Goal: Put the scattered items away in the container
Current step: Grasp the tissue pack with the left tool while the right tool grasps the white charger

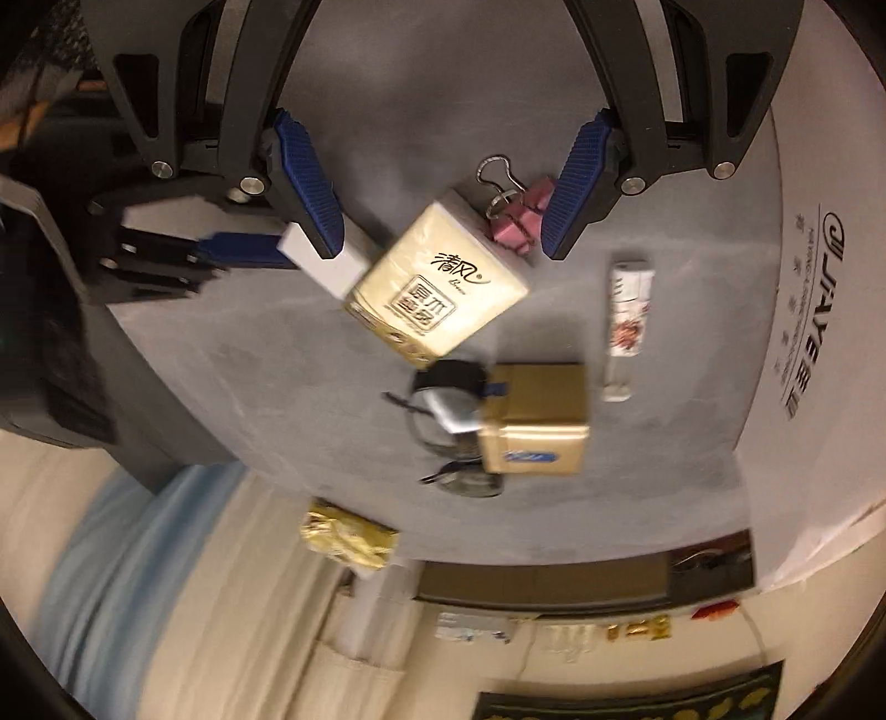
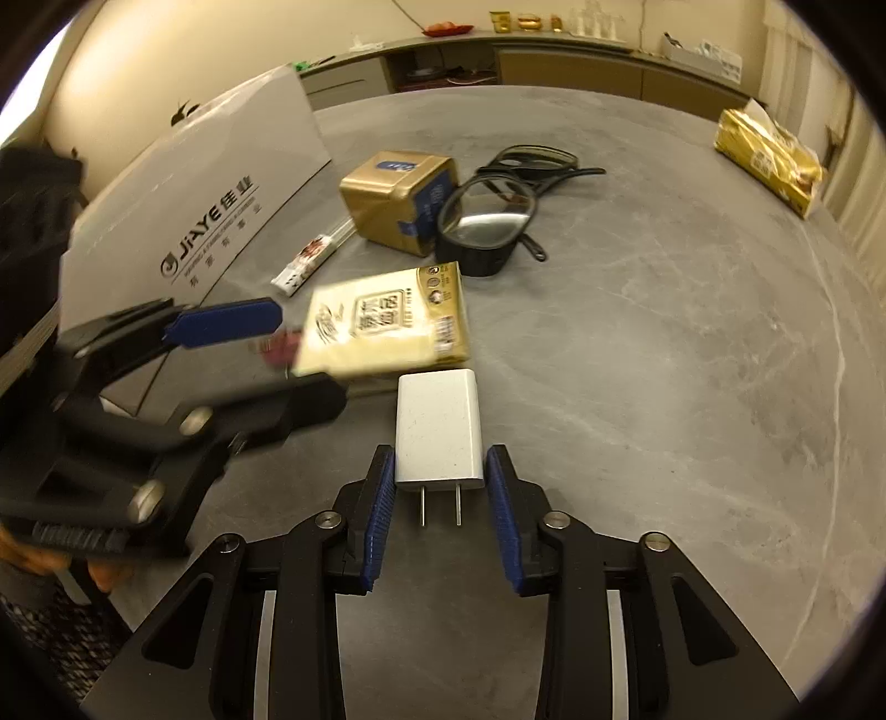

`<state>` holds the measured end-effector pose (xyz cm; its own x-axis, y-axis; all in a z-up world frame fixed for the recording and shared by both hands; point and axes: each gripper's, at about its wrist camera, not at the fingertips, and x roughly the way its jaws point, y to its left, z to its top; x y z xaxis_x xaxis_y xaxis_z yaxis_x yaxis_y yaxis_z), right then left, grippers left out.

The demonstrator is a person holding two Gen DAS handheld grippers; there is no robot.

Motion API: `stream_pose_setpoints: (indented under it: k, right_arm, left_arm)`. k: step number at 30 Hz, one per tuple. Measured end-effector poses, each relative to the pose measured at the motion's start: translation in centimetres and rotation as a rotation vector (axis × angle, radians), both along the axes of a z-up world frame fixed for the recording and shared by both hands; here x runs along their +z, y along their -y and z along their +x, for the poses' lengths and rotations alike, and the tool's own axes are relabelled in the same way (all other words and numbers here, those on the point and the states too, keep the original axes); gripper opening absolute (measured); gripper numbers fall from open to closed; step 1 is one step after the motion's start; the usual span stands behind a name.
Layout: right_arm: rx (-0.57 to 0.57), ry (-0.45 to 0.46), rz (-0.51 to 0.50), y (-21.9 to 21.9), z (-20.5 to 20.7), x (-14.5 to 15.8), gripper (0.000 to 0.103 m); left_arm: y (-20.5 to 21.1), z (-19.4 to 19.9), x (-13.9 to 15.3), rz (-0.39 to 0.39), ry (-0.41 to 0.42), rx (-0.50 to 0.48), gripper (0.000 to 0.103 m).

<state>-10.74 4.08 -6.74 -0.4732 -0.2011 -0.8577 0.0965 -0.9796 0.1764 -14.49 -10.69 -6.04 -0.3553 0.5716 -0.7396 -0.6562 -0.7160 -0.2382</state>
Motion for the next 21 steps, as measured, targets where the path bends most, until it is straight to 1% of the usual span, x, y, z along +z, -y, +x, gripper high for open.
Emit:
stream_pose_setpoints:
  k: [2,4,7,9,11,14,15,16,17,19,21]
  right_arm:
    - [-0.009,-0.010,0.009,-0.3,0.0,0.0,0.041]
    - [-0.014,-0.023,0.025,-0.4,-0.3,0.0,0.041]
    - [-0.016,-0.039,0.038,-0.6,-0.5,-0.1,0.042]
    - [-0.009,-0.044,0.035,-0.7,-0.4,-0.1,0.042]
    - [0.001,-0.052,0.048,-0.6,-0.2,-0.1,0.042]
    - [0.003,-0.061,0.054,-1.0,0.0,0.0,0.041]
    - [0.001,-0.061,0.050,-1.2,0.0,0.1,0.036]
    - [-0.005,-0.062,0.050,-1.4,0.1,0.2,0.033]
    - [-0.011,-0.063,0.053,-1.7,0.2,0.3,0.033]
    - [-0.014,-0.062,0.042,-2.0,0.2,0.4,0.033]
    - [-0.014,-0.070,0.031,-2.2,0.2,0.4,0.036]
  left_arm:
    - [-0.6,0.7,0.5,-0.046,-0.080,-0.009,0.075]
    - [-1.3,0.8,0.5,-0.096,-0.157,-0.004,0.075]
    - [-2.3,0.3,0.3,-0.141,-0.210,-0.009,0.075]
    - [-2.6,-0.2,0.4,-0.150,-0.235,-0.022,0.075]
    - [-3.2,-0.5,0.1,-0.165,-0.236,-0.056,0.075]
    - [-4.2,-1.1,-0.3,-0.174,-0.201,-0.098,0.075]
    - [-4.5,-1.3,-0.4,-0.169,-0.180,-0.109,0.074]
    - [-4.7,-1.4,-0.5,-0.156,-0.152,-0.120,0.066]
    - [-4.7,-1.4,-0.4,-0.146,-0.141,-0.121,0.060]
    - [-5.0,-1.3,-0.3,-0.153,-0.147,-0.122,0.060]
    - [-5.5,-1.0,-0.4,-0.170,-0.175,-0.126,0.063]
